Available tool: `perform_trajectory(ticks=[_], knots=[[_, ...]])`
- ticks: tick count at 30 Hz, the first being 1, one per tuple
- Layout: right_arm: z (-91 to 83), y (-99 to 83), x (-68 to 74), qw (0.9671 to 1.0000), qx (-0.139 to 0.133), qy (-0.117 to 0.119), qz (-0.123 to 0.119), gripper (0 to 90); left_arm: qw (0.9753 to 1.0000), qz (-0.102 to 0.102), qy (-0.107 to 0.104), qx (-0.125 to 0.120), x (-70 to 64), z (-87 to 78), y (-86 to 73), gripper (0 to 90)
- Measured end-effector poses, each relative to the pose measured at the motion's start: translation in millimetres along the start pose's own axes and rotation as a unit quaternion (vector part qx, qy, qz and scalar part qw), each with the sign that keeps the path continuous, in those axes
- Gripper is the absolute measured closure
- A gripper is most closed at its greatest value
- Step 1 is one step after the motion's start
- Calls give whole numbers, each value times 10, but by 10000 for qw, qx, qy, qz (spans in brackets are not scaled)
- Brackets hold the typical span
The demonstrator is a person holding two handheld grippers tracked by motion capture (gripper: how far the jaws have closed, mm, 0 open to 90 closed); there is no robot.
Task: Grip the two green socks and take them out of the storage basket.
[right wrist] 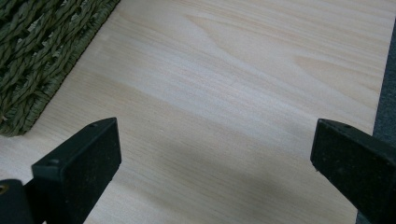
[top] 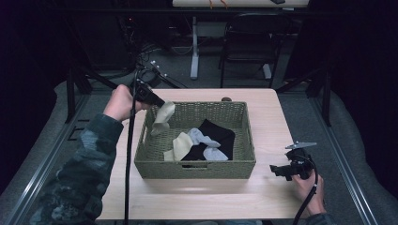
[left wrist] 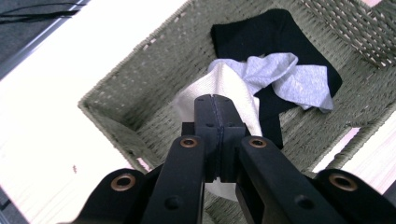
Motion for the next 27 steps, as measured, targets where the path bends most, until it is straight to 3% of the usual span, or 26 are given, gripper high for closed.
perform_trajectory(ticks=[8, 16, 21, 27], knots=[[-5, -3, 1, 10000, 43, -13, -31, 9, 9997, -39, 157, -157, 91, -323, 77, 900], [-5, -13, 3, 10000, 67, -23, -22, 10, 9985, -141, 457, -284, 231, -701, 99, 900], [-8, -17, 2, 10000, 47, -41, -5, 11, 9971, -305, 616, -336, 367, -924, -1, 900], [-6, -17, 3, 10000, 65, -43, -21, 11, 9955, -512, 719, -334, 511, -1030, -163, 900]])
Point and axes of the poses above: each handheld gripper's, and its own axes: z roughly forward along the jaws, y roughly out of its top, x roughly to its left, the point moved 6 cm from there along z, roughly forward along the jaws, and after that the axes turned 5 degrees about x, right-handed, at the moved point
